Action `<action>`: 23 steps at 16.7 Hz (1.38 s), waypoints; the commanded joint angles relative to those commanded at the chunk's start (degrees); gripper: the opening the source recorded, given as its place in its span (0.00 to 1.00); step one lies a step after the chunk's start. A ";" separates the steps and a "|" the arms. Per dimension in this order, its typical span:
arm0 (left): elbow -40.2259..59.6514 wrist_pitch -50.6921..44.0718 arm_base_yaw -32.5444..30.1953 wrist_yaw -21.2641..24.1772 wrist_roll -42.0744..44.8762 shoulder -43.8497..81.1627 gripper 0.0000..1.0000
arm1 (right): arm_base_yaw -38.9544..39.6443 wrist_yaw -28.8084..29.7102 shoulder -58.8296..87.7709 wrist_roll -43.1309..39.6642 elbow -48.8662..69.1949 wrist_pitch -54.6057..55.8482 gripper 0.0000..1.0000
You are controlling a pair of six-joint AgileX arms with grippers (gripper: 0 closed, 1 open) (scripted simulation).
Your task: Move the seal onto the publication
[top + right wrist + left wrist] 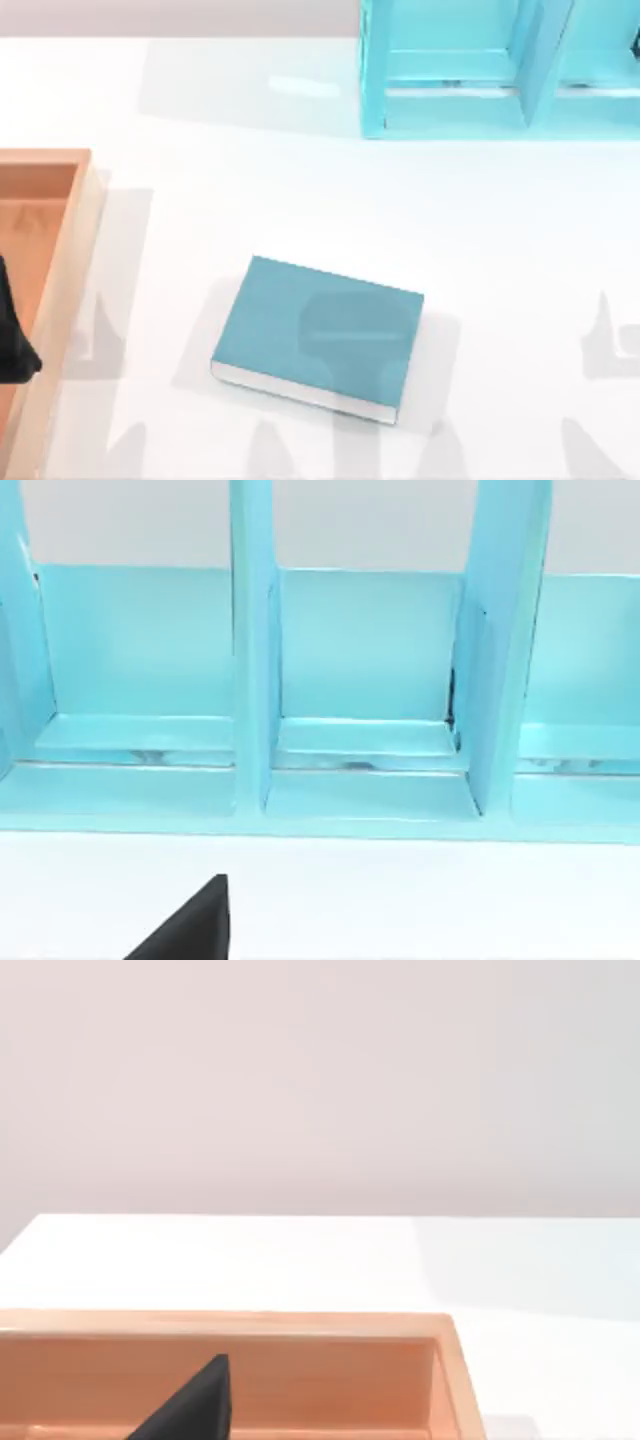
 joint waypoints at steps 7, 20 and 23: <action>0.00 0.00 0.00 0.00 0.00 0.00 1.00 | -3.07 -2.85 -3.26 0.66 -2.27 0.95 1.00; 40.88 -33.57 6.61 0.44 6.81 44.48 1.00 | -3.07 -2.85 -3.26 0.66 -2.27 0.95 1.00; 56.46 -46.68 8.96 0.46 9.47 63.22 1.00 | -3.07 -2.85 -3.26 0.66 -2.27 0.95 1.00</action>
